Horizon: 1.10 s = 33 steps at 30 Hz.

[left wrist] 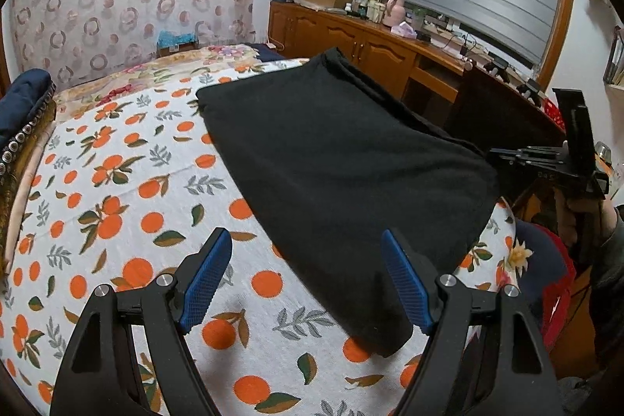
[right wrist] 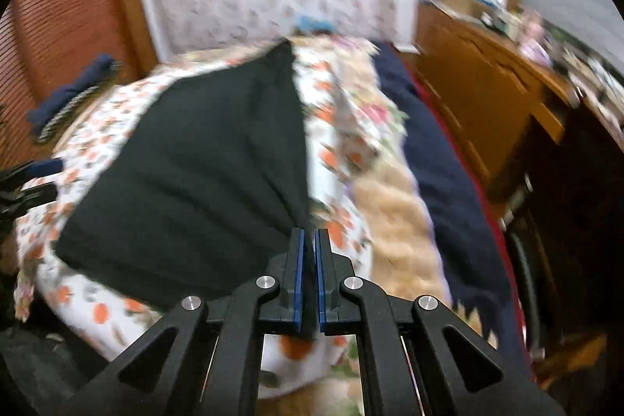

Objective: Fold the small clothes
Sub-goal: 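Grasp the collar end of the black T-shirt with both grippers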

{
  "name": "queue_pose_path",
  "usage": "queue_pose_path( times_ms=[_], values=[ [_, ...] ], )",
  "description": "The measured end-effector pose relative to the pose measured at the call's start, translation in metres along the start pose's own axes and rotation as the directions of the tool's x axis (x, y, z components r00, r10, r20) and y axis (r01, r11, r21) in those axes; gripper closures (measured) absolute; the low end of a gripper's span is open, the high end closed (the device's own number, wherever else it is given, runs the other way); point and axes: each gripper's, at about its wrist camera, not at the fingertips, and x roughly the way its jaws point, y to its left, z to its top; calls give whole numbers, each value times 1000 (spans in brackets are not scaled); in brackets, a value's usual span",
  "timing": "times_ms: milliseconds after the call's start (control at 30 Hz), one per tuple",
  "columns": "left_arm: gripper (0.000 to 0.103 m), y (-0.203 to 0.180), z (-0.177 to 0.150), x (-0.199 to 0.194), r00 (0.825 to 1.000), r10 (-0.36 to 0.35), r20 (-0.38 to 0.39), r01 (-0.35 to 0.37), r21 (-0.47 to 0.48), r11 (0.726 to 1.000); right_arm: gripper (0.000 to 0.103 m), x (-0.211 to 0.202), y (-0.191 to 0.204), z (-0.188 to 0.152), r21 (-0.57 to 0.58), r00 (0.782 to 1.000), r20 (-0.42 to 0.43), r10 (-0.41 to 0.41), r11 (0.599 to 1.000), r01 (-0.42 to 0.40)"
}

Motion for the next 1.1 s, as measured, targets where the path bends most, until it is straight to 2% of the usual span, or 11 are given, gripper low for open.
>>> queue_pose_path(
  times_ms=[67, 100, 133, 200, 267, 433, 600, 767, 900, 1100],
  values=[
    [23, -2, -1, 2, 1000, 0, -8, 0, 2, 1000, 91, -2, -6, -2, 17, 1000, 9, -29, 999, 29],
    [23, -2, -2, 3, 1000, -1, -11, 1, 1, 1000, 84, -4, -7, 0, 28, 1000, 19, -20, 999, 19],
    [23, -3, -2, 4, 1000, -1, -13, 1, 1, 1000, 71, -7, -8, 2, 41, 999, 35, 3, 999, -4],
    [23, -4, -3, 6, 1000, -1, -17, 1, 2, 1000, 57, -12, -4, 5, 46, 996, 71, 49, 998, -52],
    [23, -5, -3, 8, 1000, -3, -23, 3, 0, 1000, 57, -14, 5, 2, 18, 993, 87, 78, 997, -79],
    [23, -8, -9, 15, 999, -7, -50, 8, 6, 1000, 57, -7, 24, -2, -78, 996, 61, 61, 995, -56],
    [23, -7, -15, 21, 997, -25, -74, 24, -13, 1000, 54, 17, 14, -10, -90, 1000, 13, -9, 996, 10],
    [23, -7, -22, 21, 995, -42, -88, 40, -25, 999, 54, 22, 3, -9, -50, 999, -5, 37, 998, -37],
    [41, -8, -25, 20, 991, -85, -105, 82, -33, 996, 54, 25, 11, -11, -65, 998, -19, 67, 995, -69],
    [57, -13, -29, 19, 988, -109, -109, 107, -25, 994, 54, 21, 12, -15, -84, 997, -22, 78, 993, -79]
  ],
)
